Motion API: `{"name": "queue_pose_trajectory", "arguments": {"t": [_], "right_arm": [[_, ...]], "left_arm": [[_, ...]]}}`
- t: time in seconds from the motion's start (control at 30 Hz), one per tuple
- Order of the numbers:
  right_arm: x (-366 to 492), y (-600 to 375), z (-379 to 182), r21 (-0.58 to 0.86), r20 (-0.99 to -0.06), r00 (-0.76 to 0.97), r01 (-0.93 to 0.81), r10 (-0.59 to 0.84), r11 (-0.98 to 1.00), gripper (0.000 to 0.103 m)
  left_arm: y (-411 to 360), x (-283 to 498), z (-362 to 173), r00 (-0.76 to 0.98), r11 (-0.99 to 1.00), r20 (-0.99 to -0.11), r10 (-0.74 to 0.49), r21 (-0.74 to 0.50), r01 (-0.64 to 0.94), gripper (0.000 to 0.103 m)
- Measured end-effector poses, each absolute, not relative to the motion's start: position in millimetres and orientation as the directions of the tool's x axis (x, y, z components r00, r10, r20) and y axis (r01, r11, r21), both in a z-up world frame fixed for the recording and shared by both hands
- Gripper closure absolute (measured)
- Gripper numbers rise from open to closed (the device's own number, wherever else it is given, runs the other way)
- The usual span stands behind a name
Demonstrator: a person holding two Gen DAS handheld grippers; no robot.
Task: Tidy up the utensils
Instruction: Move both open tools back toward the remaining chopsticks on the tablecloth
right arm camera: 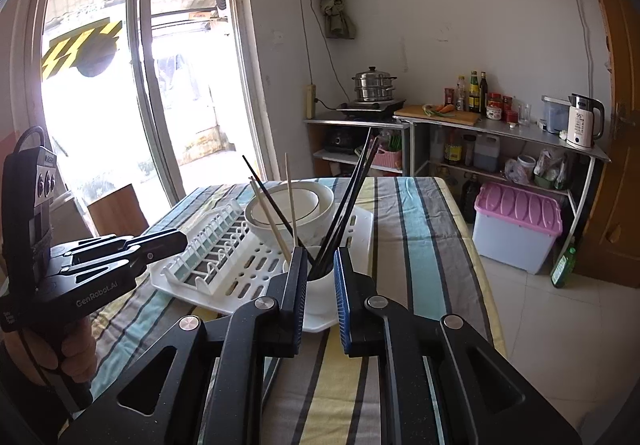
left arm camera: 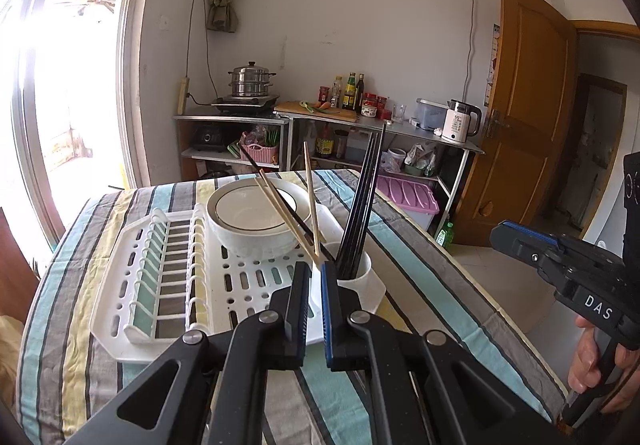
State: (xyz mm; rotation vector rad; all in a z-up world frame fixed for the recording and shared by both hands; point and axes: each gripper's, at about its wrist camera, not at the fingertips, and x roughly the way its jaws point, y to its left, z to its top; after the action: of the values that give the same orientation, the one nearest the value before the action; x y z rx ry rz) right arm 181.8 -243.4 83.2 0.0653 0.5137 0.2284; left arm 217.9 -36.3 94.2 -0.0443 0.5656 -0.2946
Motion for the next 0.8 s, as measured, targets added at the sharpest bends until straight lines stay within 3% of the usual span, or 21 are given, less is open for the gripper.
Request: {"name": "queue_pose_trajectory", "arguments": {"t": [0.4, 0.8], "right_arm": [[122, -224, 54, 0.123, -0.509, 0.823, -0.219, 0.251, 0.968, 0.089], [108, -216, 31, 0.144, -0.561, 0.782, -0.231, 0.272, 0.962, 0.089]], "left_arm": [[-14, 137, 60, 0.809, 0.973, -0.541, -0.230, -0.107, 0.205, 0.098], [4, 107, 37, 0.791, 0.979, -0.577, -0.202, -0.116, 0.165, 0.098]]}}
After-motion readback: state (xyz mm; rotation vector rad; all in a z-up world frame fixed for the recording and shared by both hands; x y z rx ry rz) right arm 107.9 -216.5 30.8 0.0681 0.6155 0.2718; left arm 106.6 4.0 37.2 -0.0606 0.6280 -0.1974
